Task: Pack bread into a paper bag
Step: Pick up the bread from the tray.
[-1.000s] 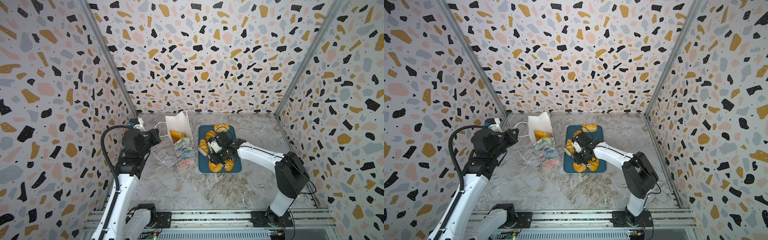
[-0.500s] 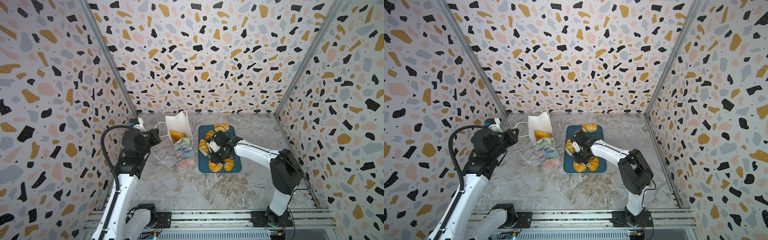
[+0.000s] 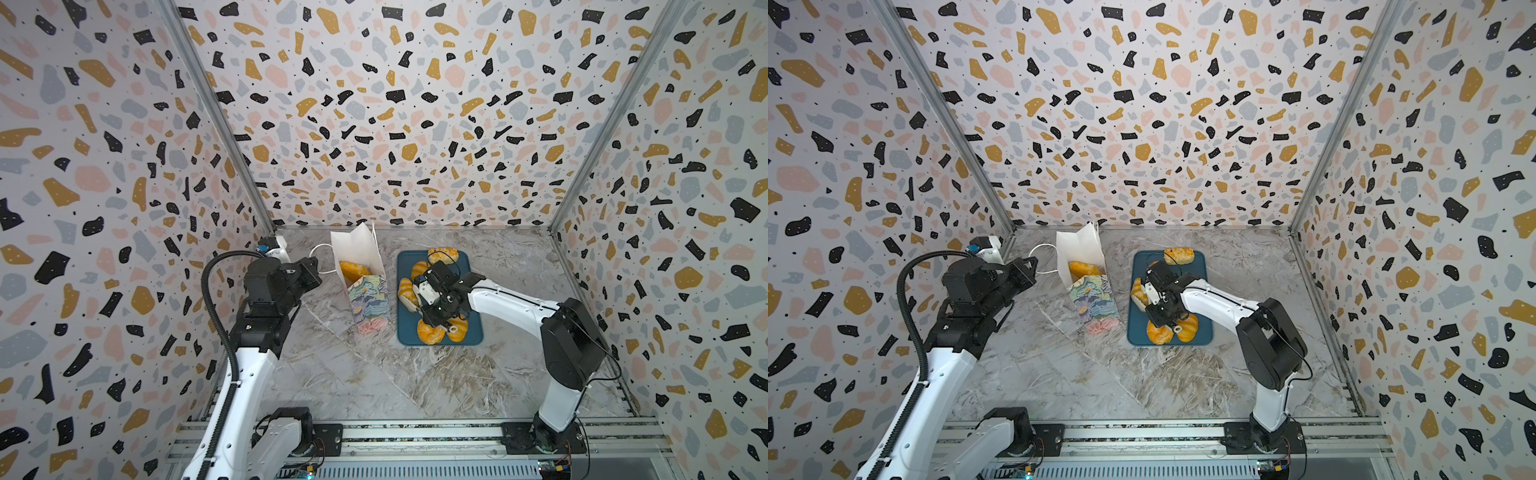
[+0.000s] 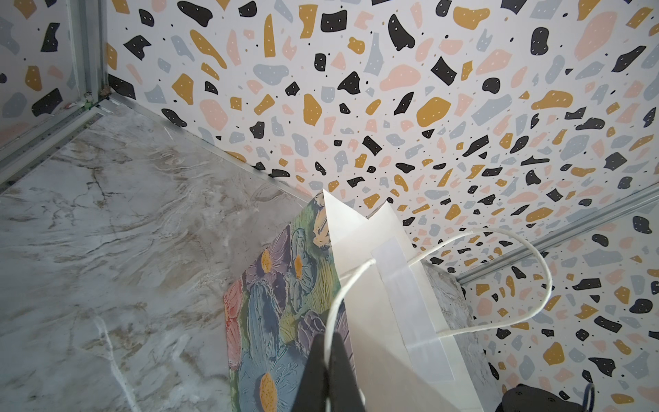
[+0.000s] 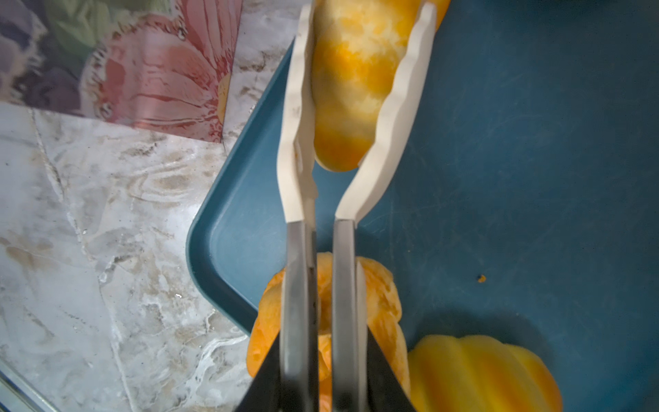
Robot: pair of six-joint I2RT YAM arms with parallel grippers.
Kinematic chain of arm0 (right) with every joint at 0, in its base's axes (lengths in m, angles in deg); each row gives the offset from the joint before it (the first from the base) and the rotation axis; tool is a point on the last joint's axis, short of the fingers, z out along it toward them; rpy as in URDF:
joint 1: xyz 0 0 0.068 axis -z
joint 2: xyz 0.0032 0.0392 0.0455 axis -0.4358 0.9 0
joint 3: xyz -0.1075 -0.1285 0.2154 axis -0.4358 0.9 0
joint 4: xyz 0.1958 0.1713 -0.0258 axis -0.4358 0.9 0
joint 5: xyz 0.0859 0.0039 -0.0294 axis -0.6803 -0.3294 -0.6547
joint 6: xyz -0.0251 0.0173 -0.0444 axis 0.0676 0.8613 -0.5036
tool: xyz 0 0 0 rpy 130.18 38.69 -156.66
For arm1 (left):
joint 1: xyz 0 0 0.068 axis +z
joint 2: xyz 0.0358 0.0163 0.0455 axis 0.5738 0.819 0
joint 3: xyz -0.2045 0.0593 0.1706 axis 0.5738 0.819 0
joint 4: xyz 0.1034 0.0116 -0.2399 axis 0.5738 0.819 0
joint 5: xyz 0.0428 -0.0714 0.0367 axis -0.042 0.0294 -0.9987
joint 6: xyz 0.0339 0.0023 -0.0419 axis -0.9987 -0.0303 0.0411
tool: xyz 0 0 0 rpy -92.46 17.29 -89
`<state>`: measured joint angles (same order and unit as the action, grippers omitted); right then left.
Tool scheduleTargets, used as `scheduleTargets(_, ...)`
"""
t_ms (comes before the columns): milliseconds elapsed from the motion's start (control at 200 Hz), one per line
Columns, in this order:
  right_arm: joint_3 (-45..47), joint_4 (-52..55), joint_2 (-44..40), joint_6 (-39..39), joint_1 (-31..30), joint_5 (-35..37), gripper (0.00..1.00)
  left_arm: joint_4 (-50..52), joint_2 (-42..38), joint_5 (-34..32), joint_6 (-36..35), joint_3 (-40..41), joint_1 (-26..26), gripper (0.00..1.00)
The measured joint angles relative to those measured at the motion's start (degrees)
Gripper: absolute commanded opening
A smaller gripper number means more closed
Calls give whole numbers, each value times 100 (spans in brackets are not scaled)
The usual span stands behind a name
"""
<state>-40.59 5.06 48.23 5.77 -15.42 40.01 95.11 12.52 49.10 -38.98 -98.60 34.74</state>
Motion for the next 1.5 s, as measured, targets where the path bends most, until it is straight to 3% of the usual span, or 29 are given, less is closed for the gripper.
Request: scheduleTargets(1502, 356, -448, -1871, 199, 0, 0, 20, -107, -70, 61, 146, 50, 0, 0)
